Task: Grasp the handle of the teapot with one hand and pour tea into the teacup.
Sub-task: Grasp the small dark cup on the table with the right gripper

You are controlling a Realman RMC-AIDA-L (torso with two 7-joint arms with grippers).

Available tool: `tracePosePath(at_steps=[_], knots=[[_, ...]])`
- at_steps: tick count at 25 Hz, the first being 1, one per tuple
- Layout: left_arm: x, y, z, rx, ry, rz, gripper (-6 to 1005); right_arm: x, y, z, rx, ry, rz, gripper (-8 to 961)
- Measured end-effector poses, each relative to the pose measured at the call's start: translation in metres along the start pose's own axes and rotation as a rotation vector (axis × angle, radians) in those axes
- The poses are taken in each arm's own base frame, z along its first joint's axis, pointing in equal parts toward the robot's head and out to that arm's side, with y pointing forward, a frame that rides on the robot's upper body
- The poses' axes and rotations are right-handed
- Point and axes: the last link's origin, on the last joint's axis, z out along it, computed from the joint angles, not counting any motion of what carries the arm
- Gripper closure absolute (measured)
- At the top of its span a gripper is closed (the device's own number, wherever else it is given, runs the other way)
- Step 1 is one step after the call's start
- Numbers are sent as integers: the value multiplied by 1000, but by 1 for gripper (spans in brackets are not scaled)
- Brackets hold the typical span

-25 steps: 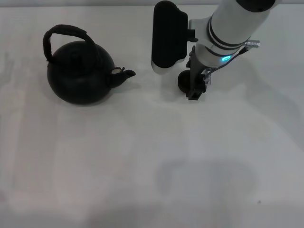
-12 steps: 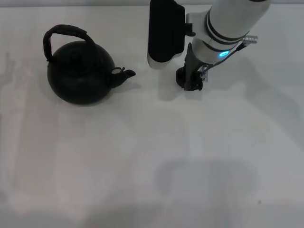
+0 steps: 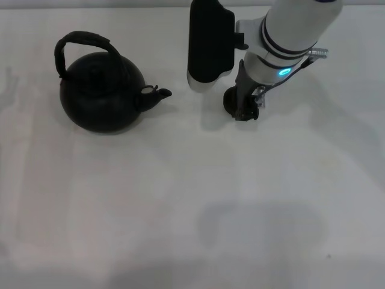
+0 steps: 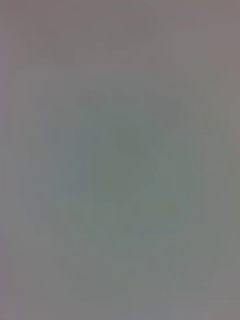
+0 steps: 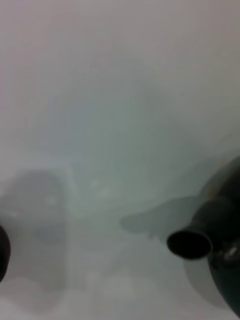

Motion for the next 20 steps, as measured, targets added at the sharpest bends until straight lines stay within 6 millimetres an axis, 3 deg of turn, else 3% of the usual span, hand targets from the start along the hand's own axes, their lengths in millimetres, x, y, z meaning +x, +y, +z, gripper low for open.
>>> tracePosePath(at_steps=[3, 9, 14, 20], knots=[[0, -1, 0, 1, 1, 1, 138, -4, 4, -1, 6, -14, -24, 562], [0, 0, 1, 1, 1, 2, 137, -7, 12, -2, 61, -37, -85, 391], [0, 0, 1, 1, 1, 0, 137, -9, 8, -1, 77, -57, -81, 192], [0, 0, 1, 1, 1, -1, 137, -9, 2, 2, 67, -81, -40, 107]])
